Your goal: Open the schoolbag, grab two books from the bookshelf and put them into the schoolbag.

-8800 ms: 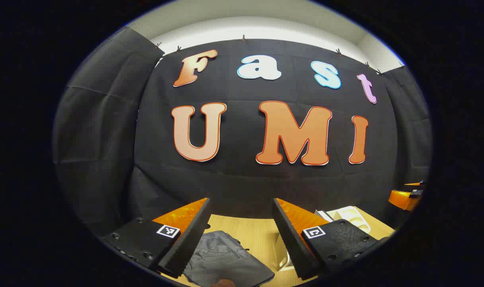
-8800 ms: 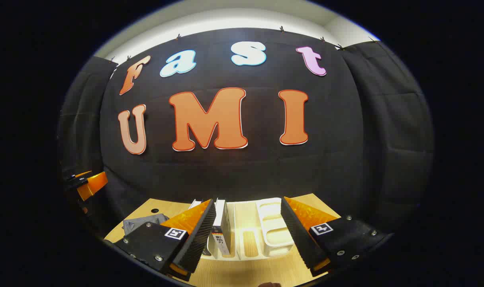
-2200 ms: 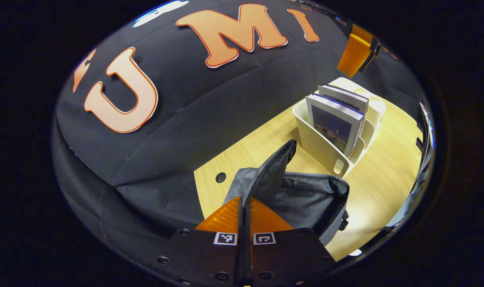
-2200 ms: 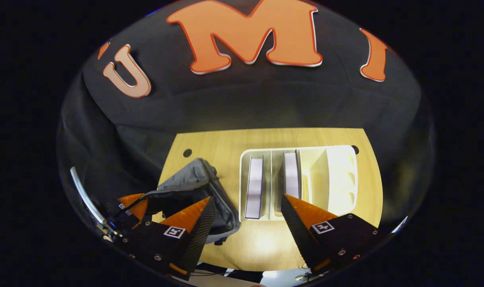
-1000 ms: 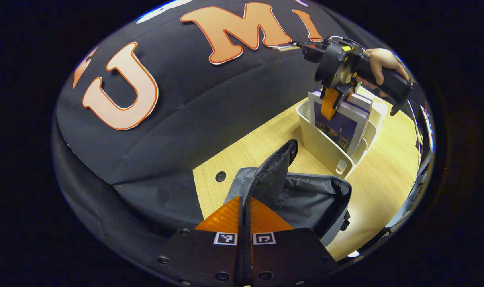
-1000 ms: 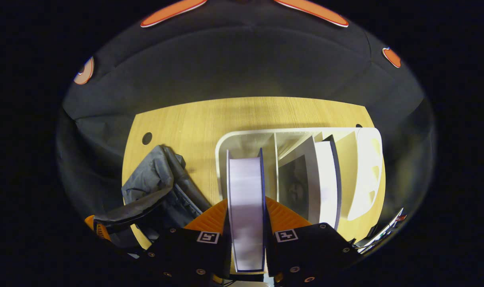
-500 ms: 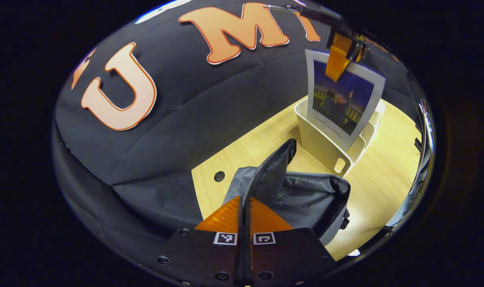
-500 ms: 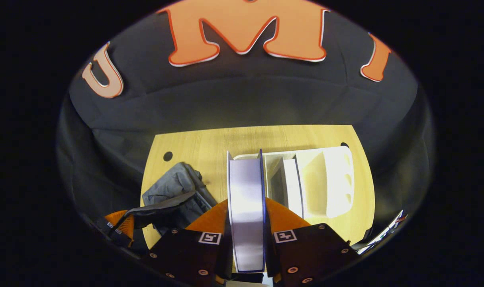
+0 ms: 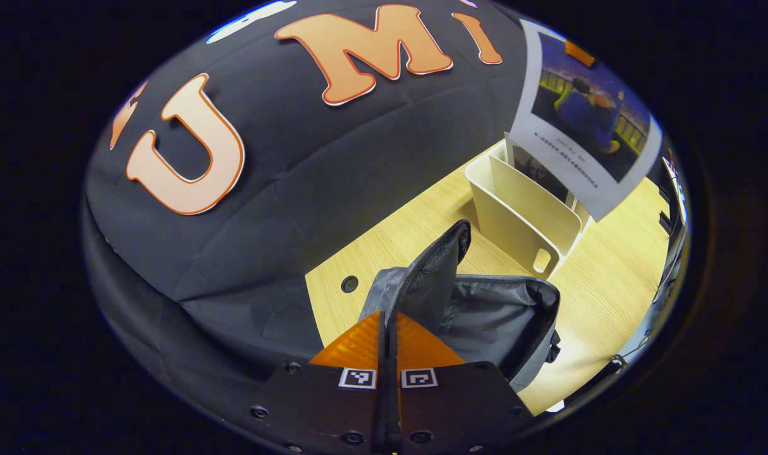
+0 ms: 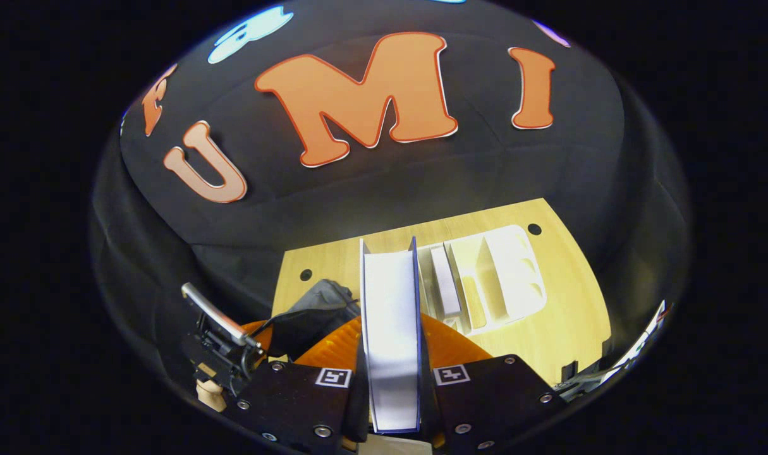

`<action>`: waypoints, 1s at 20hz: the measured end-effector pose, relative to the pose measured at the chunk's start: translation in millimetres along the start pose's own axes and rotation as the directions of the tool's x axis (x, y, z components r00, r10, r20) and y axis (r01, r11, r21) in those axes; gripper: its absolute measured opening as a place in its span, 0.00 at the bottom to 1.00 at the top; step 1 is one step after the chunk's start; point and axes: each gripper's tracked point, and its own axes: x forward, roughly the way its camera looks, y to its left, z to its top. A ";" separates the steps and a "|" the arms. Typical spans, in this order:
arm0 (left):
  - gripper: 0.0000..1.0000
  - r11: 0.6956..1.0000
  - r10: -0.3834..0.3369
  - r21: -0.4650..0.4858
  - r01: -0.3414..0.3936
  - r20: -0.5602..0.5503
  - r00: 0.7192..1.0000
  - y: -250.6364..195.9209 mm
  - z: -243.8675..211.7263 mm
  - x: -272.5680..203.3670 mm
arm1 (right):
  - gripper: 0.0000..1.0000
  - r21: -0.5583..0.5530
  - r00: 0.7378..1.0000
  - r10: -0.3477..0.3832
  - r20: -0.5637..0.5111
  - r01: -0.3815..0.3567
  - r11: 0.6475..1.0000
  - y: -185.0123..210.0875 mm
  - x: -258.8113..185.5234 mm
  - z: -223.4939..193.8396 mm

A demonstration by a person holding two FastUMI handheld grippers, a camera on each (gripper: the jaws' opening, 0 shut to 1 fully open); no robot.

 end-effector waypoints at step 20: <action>0.00 0.998 0.017 0.058 -0.017 -0.001 1.000 3.6 21.3 -7.2 | 0.32 0.708 0.924 0.377 0.063 -0.308 0.636 40.4 155.0 -212.1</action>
